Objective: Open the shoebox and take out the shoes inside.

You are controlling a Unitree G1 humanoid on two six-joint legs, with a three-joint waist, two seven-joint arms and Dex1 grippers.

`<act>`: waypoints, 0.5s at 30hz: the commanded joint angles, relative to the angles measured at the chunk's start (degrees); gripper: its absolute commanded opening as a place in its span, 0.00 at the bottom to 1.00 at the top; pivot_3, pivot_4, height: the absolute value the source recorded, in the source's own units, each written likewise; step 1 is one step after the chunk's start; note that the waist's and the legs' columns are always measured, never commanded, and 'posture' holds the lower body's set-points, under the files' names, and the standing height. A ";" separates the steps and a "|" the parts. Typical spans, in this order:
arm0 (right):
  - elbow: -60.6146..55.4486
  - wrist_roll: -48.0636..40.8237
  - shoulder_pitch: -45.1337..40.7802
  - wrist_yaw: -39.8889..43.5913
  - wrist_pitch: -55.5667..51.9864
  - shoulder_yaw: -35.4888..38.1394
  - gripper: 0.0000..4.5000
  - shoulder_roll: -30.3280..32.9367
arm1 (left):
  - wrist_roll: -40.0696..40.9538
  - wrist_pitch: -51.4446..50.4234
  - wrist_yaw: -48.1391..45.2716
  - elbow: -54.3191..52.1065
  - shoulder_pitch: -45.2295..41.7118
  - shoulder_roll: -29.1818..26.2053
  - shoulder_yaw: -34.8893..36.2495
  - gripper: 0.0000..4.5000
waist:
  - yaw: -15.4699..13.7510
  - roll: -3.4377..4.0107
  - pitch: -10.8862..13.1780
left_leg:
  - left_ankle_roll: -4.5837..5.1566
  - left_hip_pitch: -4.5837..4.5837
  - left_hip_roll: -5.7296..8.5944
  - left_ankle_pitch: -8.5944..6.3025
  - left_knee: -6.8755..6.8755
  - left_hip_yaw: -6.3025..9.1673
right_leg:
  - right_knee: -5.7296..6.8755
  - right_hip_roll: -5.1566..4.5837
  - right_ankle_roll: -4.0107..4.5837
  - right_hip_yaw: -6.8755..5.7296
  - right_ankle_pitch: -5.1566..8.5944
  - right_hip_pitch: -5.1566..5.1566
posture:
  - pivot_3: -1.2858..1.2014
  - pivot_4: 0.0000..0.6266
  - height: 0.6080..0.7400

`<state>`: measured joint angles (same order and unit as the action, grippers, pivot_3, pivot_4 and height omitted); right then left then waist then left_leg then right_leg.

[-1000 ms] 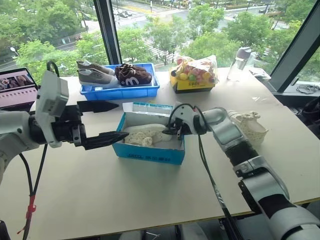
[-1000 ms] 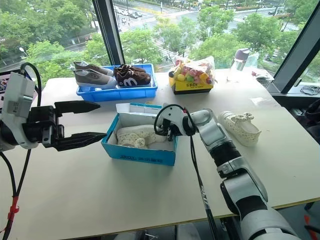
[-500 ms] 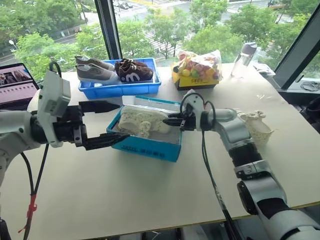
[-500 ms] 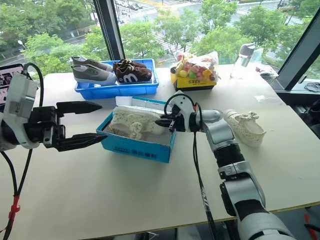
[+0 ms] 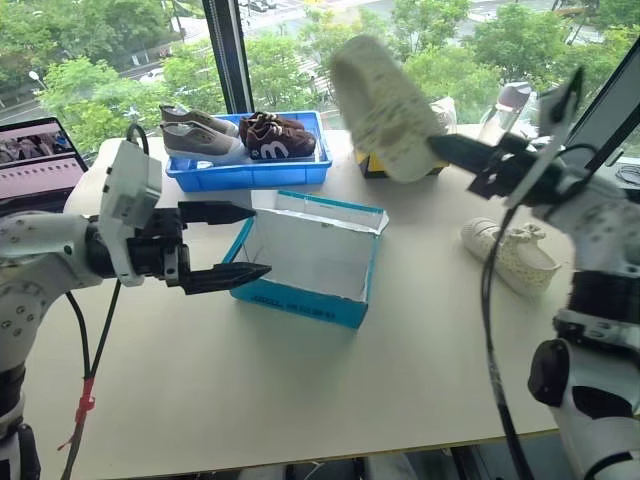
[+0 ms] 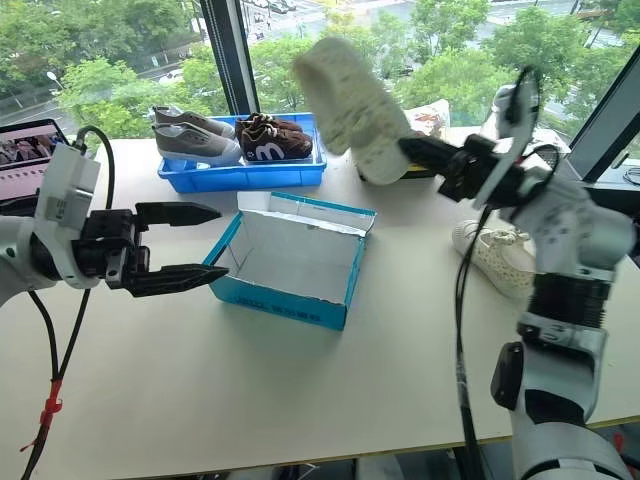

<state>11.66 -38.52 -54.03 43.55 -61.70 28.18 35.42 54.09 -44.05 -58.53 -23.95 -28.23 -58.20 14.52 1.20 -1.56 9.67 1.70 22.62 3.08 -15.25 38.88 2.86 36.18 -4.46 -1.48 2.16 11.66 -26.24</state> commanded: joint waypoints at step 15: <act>-3.74 -2.21 21.53 -15.55 -13.12 4.13 0.32 -0.26 | -1.70 1.02 -2.15 0.68 -2.42 2.24 -1.72 1.00 | 0.00 0.15 0.09 | 0.15 -0.08 0.04 0.02 0.13 -0.30 | 0.10 0.00 -0.11 0.19 -0.06 0.12 | 0.52 0.24 1.00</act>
<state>6.37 -42.62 -32.91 28.08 -77.99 32.99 33.23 52.10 -43.76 -60.69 -22.41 -30.14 -55.93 11.84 1.19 -1.41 9.75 1.85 22.49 3.11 -15.23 39.01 2.53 36.30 -4.46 -1.59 2.37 11.60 -26.10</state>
